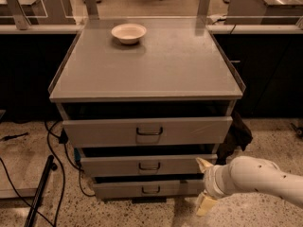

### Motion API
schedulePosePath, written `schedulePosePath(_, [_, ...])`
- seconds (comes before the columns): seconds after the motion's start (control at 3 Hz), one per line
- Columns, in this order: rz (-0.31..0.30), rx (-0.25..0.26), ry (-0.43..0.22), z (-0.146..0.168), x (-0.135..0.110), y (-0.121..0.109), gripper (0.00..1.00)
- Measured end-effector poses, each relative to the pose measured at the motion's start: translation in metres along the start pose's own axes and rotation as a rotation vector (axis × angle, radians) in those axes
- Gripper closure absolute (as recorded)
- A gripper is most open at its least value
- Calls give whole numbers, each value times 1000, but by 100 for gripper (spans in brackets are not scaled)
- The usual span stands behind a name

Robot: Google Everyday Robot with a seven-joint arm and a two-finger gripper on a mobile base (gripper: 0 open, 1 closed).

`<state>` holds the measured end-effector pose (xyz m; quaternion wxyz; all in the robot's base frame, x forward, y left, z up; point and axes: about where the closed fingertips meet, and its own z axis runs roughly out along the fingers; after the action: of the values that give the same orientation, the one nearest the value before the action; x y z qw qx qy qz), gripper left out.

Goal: Open middle drawer

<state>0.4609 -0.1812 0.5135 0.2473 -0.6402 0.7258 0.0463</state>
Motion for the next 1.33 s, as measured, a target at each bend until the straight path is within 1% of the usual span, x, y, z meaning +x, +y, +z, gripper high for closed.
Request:
schedulePosePath(0.33, [-15,-12,-32,35,0,-6,0])
schedulePosePath(0.67, [-31,-15,-55,56,-2,-13,0])
schedulePosePath(1.0, [-48,-7,-66,68,-2,-19,0])
schedulePosePath(1.33, [-70,4,-63,77,-2,-33,0])
